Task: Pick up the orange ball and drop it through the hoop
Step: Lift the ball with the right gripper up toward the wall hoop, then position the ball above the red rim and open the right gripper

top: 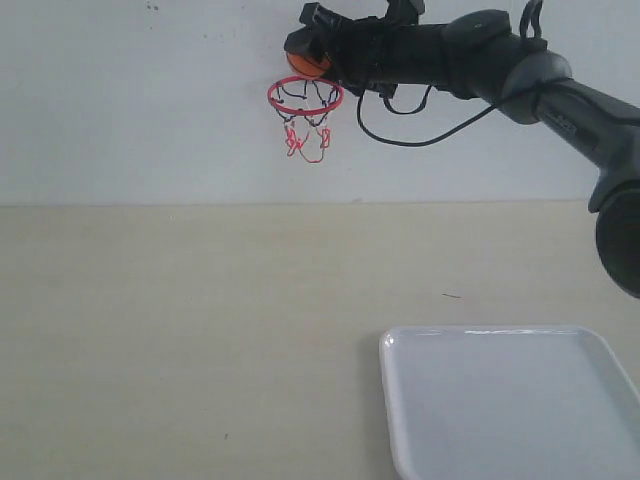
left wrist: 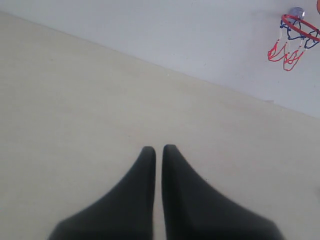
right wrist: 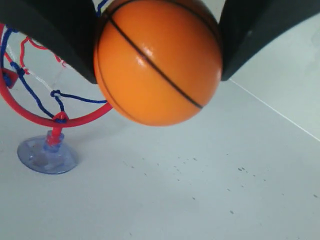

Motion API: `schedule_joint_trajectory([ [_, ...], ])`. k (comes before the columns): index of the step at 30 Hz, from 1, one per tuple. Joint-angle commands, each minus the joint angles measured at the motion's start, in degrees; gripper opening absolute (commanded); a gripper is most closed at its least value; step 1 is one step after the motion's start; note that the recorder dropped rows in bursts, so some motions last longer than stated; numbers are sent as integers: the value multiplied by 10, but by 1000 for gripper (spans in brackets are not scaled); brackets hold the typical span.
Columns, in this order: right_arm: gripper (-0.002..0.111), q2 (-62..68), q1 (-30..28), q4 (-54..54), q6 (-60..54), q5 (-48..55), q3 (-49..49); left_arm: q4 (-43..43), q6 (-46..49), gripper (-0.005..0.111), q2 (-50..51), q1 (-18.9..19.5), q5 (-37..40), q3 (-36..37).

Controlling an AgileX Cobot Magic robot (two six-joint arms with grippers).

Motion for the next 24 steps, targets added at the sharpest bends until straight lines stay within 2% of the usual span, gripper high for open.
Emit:
schedule_joint_trajectory([
  [1,11,-2,8,-1,-17,-26,-5,1,1,4,-2,-5,-2,2],
  [2,16,-2,9,-2,-17,-29,-5,1,1,4,-2,-5,-2,2],
  [7,53,-2,9,-7,-16,-40,-5,1,1,4,-2,-5,-2,2],
  [13,58,-2,9,-9,-16,-50,-5,1,1,4,-2,-5,-2,2],
  [17,83,-2,9,-16,-16,-53,-5,1,1,4,-2,-5,-2,2],
  [18,86,-2,9,-17,-14,-54,-5,1,1,4,-2,-5,-2,2],
  [24,86,-2,9,-41,8,-57,-5,1,1,4,-2,-5,-2,2],
])
